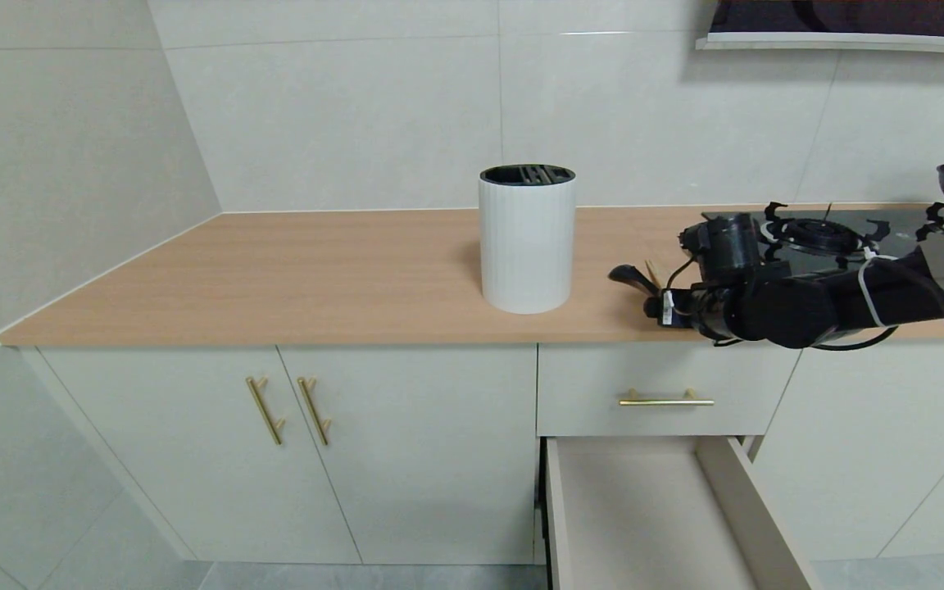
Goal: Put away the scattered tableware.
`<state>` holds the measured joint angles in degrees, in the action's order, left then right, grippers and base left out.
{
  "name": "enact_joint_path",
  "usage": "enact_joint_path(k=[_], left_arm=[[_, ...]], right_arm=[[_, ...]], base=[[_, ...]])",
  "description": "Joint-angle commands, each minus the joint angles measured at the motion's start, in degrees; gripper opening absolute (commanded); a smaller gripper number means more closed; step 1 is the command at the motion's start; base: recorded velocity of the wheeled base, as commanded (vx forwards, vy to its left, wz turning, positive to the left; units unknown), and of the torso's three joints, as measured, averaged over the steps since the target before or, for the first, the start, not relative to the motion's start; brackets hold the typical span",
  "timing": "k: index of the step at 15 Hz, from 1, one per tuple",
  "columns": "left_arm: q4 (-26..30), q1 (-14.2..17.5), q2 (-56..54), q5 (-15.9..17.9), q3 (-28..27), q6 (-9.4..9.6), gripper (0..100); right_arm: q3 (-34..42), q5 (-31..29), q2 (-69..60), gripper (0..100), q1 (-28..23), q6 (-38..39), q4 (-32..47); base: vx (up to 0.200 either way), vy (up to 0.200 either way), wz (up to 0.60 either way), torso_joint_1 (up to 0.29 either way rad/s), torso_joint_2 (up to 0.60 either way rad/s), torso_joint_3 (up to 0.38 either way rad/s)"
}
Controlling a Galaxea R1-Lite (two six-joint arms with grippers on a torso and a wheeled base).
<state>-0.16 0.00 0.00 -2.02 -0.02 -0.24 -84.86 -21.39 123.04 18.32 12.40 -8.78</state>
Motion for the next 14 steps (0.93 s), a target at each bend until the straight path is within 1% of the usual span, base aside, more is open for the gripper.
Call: enact_joint_path(k=[1,10,14], left_arm=[[-0.02,0.00,0.00,0.00,0.02,-0.02,100],[-0.02,0.00,0.00,-0.09,0.02,-0.02,100],[-0.02,0.00,0.00,0.00,0.02,-0.02,100]], right_arm=[[-0.04,0.04,0.36,0,0.05,-0.01,-0.01],[0.04,-0.05,-0.08,0,0.05,0.08,-0.01],[0.31,-0.49,-0.78,0,0.05,1.40,-0.01]], base=[[0.000,0.000,0.00,0.000,0.00,0.000],[0.000,0.000,0.00,0.000,0.00,0.000],[0.000,0.000,0.00,0.000,0.00,0.000]])
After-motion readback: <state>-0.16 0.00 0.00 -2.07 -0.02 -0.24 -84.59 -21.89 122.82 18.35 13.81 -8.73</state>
